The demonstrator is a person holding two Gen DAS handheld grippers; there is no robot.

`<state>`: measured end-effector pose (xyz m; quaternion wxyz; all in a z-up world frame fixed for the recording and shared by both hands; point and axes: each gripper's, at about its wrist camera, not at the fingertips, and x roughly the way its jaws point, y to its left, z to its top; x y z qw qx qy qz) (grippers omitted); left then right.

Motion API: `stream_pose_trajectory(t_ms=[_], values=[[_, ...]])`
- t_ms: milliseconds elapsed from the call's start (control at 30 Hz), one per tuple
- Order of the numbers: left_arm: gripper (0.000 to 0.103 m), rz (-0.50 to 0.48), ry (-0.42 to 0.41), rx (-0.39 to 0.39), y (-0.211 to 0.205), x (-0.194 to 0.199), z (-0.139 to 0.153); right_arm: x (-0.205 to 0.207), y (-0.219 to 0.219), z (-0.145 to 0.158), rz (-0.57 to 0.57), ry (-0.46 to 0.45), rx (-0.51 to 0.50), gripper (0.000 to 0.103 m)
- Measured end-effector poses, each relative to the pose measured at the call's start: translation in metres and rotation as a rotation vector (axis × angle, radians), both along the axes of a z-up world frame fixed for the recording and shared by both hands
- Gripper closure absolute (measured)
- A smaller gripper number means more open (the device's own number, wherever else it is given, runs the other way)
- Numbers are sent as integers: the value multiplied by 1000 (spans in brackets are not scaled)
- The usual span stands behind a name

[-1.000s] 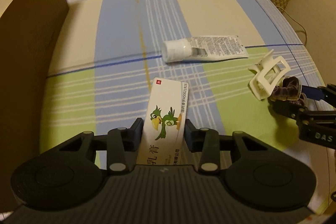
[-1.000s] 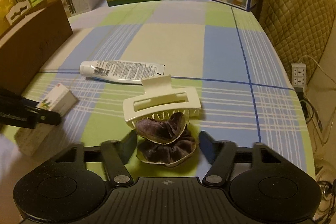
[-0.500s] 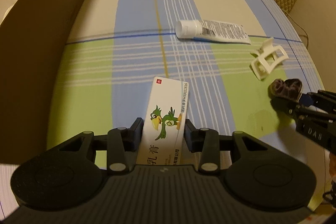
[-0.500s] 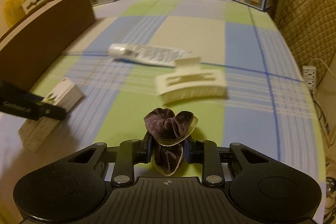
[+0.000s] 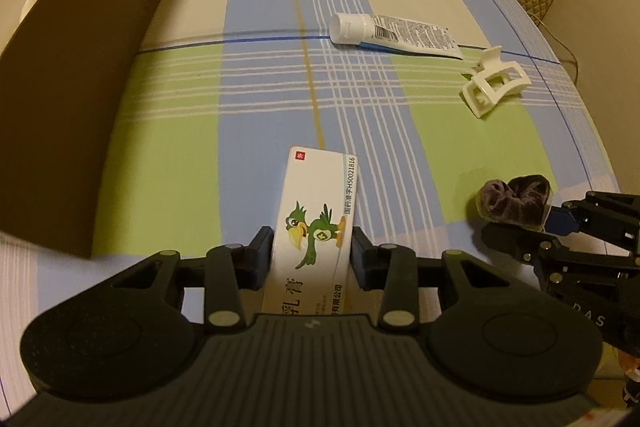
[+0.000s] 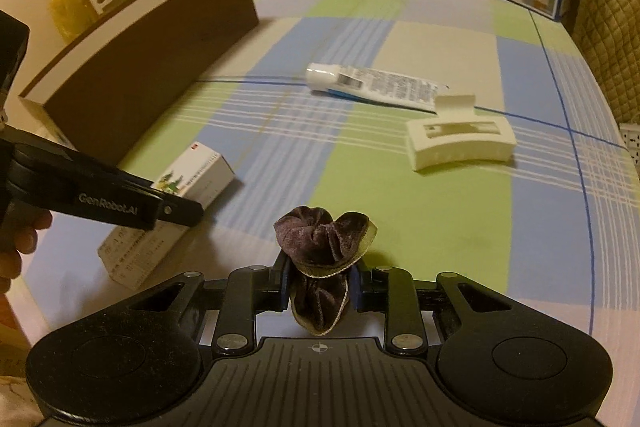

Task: Organize objects
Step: 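Lift and carry the ointment box and scrunchie over the brown box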

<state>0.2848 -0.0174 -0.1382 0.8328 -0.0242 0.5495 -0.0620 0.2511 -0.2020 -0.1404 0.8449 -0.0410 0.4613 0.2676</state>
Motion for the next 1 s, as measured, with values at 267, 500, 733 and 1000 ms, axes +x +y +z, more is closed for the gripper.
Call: stream_pose_trajectory(t_ms=[267, 500, 733, 1000], values=[[68, 21, -58, -49, 20, -21, 27, -9, 21, 22, 34, -24, 26, 79], [68, 55, -156, -99, 43, -44, 72, -15, 40, 53, 48, -64, 65, 79], [68, 101, -242, -107, 77, -57, 112, -20, 67, 86, 71, -105, 110, 79], [68, 146, -317, -104, 121, -68, 141, -27, 118, 110, 140, -135, 174, 79]])
